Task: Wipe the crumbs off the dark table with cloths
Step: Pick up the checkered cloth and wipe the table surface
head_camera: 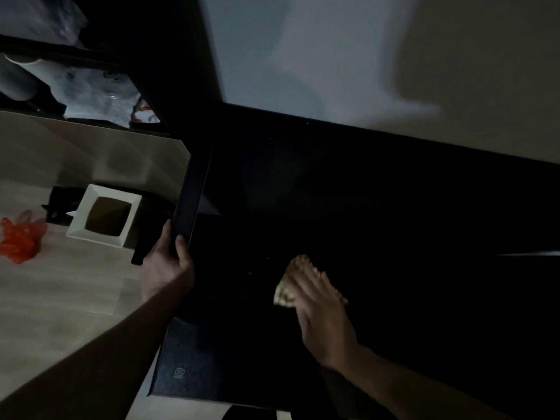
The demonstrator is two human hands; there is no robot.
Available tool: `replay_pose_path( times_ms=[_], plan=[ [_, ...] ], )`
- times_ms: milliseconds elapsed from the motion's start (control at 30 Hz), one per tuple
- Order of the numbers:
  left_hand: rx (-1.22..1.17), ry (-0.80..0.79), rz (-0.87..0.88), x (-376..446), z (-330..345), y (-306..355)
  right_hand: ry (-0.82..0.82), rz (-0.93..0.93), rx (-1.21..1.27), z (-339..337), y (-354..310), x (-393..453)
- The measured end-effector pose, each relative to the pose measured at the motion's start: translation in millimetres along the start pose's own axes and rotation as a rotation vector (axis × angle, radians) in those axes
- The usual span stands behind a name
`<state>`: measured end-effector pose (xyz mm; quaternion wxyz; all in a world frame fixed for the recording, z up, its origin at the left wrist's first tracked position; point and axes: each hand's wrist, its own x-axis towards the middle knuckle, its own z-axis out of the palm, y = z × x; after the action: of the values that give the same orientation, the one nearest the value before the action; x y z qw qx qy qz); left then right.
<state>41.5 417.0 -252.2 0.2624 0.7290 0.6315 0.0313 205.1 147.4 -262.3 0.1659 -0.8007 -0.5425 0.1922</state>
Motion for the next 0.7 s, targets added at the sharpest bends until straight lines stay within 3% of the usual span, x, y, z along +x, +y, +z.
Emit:
replay_pose_path(
  times_ms=[100, 233, 500, 600, 700],
  plan=[
    [-0.007, 0.007, -0.001, -2.1, -1.0, 1.5, -0.024, -0.083, 0.062, 16.4, -23.6, -54.6],
    [-0.03, -0.003, 0.009, -3.6, -3.1, 1.6, 0.04, -0.087, 0.179, 8.5, -21.0, -54.9],
    [-0.03, -0.016, 0.023, -3.4, -6.2, 3.4, 0.335, 0.213, 0.149, -74.9, 76.5, 120.9],
    [-0.038, 0.003, 0.038, -1.6, -2.5, 0.3, 0.457, 0.198, 0.003, -99.4, 107.4, 185.0],
    [-0.033, 0.031, 0.039, 1.0, 2.6, -4.2, 0.395, 0.188, -0.037, -110.1, 116.9, 247.3]
  ],
)
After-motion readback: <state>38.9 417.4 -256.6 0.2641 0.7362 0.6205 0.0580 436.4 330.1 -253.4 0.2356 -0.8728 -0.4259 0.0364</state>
